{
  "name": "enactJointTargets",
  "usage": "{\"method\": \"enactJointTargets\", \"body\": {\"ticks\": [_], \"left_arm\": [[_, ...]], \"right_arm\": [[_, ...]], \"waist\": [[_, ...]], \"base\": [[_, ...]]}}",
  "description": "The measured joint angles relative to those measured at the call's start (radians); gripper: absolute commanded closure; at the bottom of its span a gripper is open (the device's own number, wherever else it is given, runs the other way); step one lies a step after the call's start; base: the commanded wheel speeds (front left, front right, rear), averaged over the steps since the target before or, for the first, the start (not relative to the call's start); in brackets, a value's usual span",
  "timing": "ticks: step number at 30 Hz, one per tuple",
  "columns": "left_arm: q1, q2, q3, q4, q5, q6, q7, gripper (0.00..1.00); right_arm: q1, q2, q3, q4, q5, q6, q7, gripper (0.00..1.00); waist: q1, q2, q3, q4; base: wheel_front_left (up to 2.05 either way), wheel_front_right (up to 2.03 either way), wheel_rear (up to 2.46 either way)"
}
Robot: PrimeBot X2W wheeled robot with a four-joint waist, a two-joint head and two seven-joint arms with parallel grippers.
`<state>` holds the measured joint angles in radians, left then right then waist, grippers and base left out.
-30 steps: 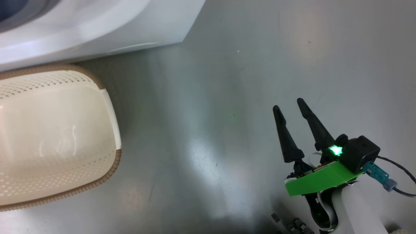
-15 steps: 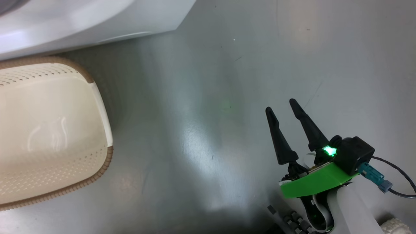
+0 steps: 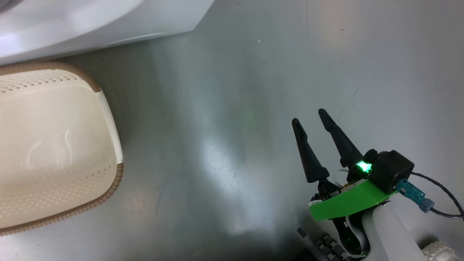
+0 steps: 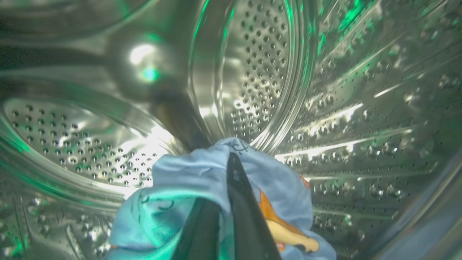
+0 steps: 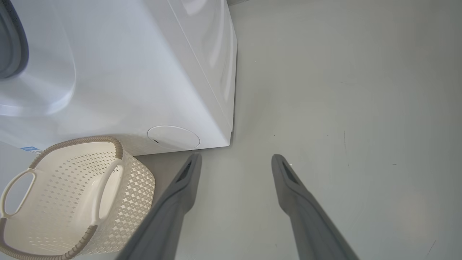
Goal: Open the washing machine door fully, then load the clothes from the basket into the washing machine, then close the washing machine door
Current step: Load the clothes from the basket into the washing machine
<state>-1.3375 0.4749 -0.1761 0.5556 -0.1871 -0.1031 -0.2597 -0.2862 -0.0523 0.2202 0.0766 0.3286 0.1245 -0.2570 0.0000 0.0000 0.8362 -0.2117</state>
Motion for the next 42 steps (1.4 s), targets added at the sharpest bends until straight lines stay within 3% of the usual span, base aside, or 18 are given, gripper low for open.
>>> {"method": "enactJointTargets", "body": {"ticks": [5, 6, 8, 9, 10, 24, 42], "left_arm": [[-0.002, -0.024, 0.000, 0.114, -0.007, -0.014, 0.000, 1.00], [-0.003, -0.027, -0.002, 0.131, -0.011, -0.016, 0.000, 0.92], [-0.013, -0.033, -0.006, 0.176, -0.019, -0.016, 0.000, 0.55], [-0.019, -0.035, -0.007, 0.188, -0.023, -0.016, 0.000, 0.22], [-0.026, -0.037, -0.009, 0.200, -0.023, -0.017, 0.000, 0.00], [-0.032, -0.088, 0.012, 0.271, -0.067, -0.020, 0.000, 0.00], [0.192, -0.174, 0.095, 0.210, -0.107, -0.016, 0.000, 0.00]], "right_arm": [[-0.002, 0.000, 0.002, 0.007, 0.000, 0.000, 0.000, 0.00], [-0.002, 0.000, 0.002, 0.009, 0.000, 0.000, 0.000, 0.00], [-0.002, 0.000, 0.002, 0.012, 0.000, 0.000, 0.000, 0.00], [-0.002, 0.000, 0.002, 0.013, 0.000, 0.000, 0.000, 0.00], [-0.002, 0.000, 0.002, 0.014, 0.000, 0.000, 0.000, 0.00], [-0.012, 0.000, -0.015, 0.023, 0.000, 0.000, 0.000, 0.00], [-0.021, 0.000, -0.057, 0.067, -0.028, 0.000, 0.000, 0.00]], "waist": [[0.0000, 0.0000, -0.012, 0.004], [0.0000, 0.0000, -0.015, 0.005], [0.0000, 0.0000, -0.020, 0.007], [0.0000, 0.0000, -0.023, 0.008], [0.0000, 0.0000, -0.025, 0.009], [0.0000, 0.0000, -0.063, 0.031], [0.0000, 0.0000, -0.205, 0.078]], "base": [[0.00, 0.00, 0.00], [0.00, 0.00, 0.00], [0.00, 0.00, 0.00], [0.00, 0.00, 0.00], [0.00, 0.00, 0.00], [0.00, 0.00, 0.00], [0.00, 0.00, 0.00]]}}
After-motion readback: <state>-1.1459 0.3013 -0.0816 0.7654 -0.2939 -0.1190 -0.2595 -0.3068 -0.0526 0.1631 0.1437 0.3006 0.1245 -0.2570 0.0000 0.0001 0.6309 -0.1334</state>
